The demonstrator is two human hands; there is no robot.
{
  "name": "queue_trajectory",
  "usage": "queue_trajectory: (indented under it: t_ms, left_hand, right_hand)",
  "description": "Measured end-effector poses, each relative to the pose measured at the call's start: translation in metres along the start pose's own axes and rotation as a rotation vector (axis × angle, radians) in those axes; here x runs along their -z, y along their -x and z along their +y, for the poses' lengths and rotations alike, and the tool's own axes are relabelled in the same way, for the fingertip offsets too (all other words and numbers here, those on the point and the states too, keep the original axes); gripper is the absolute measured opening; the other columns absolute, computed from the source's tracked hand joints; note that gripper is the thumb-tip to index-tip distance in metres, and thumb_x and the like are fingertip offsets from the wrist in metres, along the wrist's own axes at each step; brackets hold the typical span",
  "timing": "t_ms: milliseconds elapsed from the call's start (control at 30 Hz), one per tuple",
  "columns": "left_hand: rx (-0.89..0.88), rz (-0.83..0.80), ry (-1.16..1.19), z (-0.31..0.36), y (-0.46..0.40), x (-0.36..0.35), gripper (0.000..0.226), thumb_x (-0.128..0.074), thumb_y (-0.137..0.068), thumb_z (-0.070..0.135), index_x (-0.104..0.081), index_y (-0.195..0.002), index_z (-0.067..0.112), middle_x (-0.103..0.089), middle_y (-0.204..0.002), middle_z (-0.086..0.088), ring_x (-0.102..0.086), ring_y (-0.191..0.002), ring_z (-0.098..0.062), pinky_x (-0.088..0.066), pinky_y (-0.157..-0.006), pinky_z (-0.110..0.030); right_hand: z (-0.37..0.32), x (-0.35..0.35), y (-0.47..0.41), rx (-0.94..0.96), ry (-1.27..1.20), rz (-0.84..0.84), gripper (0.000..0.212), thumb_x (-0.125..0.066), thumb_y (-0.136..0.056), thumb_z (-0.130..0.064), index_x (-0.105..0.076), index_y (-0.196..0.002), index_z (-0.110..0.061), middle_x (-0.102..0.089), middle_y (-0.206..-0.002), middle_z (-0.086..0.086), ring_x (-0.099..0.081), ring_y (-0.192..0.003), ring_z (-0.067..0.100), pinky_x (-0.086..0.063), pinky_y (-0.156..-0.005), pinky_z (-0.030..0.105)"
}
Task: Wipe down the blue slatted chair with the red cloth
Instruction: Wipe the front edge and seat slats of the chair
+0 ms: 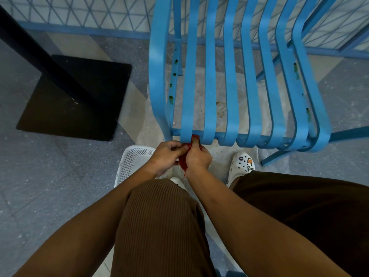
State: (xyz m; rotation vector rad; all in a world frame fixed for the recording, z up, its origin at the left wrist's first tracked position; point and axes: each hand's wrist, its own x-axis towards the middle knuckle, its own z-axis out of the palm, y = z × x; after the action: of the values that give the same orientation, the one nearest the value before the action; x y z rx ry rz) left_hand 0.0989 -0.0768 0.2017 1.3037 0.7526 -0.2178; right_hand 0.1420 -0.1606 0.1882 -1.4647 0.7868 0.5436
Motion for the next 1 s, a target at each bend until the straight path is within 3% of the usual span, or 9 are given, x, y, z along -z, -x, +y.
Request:
queue_trajectory:
  t_ms: [200,400,533,700,867,1000]
  left_hand:
    - [-0.005,0.002,0.004,0.0,-0.003,-0.001,0.019,-0.065,-0.097,0.017,-0.072,-0.113,0.012,-0.078,-0.103,-0.007,-0.074,-0.098,-0.019,-0.062,-0.077,-0.035]
    - [0.009,-0.058,-0.019,-0.001,-0.005,0.007,0.021,-0.062,-0.099,0.015,-0.07,-0.117,0.008,-0.076,-0.108,-0.008,-0.073,-0.1,-0.019,-0.061,-0.074,-0.03]
    - [0.045,-0.12,-0.062,-0.008,-0.003,0.013,0.022,-0.053,-0.104,0.015,-0.069,-0.117,0.007,-0.074,-0.112,-0.011,-0.071,-0.107,-0.024,-0.061,-0.085,-0.038]
    - [0.132,-0.024,0.144,-0.001,-0.007,0.012,0.034,-0.043,-0.106,0.034,-0.066,-0.119,0.013,-0.076,-0.109,-0.013,-0.073,-0.102,-0.031,-0.06,-0.087,-0.048]
    - [0.091,0.002,0.111,0.012,-0.006,0.009,0.032,-0.045,-0.102,0.028,-0.065,-0.123,0.015,-0.077,-0.101,-0.012,-0.074,-0.095,-0.029,-0.06,-0.082,-0.046]
    - [0.133,-0.046,0.123,0.01,-0.003,0.012,0.033,-0.045,-0.103,0.032,-0.061,-0.127,0.015,-0.075,-0.108,-0.015,-0.074,-0.099,-0.033,-0.059,-0.09,-0.05]
  right_hand:
    - [-0.003,0.0,0.002,0.035,0.006,0.005,0.032,-0.072,-0.089,-0.05,-0.074,-0.084,-0.019,-0.076,-0.084,-0.001,-0.073,-0.081,0.016,-0.061,-0.082,0.038]
    - [-0.003,0.002,0.0,0.084,0.079,-0.023,0.036,-0.067,-0.093,-0.051,-0.077,-0.097,-0.016,-0.077,-0.091,0.0,-0.072,-0.086,0.017,-0.06,-0.087,0.04]
    - [0.008,0.019,-0.005,0.084,0.152,-0.064,0.029,-0.062,-0.096,-0.049,-0.075,-0.093,-0.024,-0.077,-0.095,0.003,-0.072,-0.092,0.022,-0.059,-0.091,0.047]
    - [-0.009,0.015,0.005,0.081,0.094,-0.094,0.046,-0.063,-0.093,-0.055,-0.07,-0.116,-0.016,-0.073,-0.11,0.003,-0.068,-0.101,0.02,-0.057,-0.094,0.042]
    - [-0.012,0.007,0.009,0.062,0.105,-0.075,0.045,-0.059,-0.098,-0.052,-0.07,-0.118,-0.013,-0.072,-0.113,0.005,-0.066,-0.105,0.023,-0.053,-0.09,0.037]
    - [0.002,0.024,0.006,0.023,0.166,-0.097,0.036,-0.054,-0.102,-0.046,-0.07,-0.12,-0.019,-0.071,-0.118,0.006,-0.065,-0.111,0.026,-0.051,-0.104,0.047]
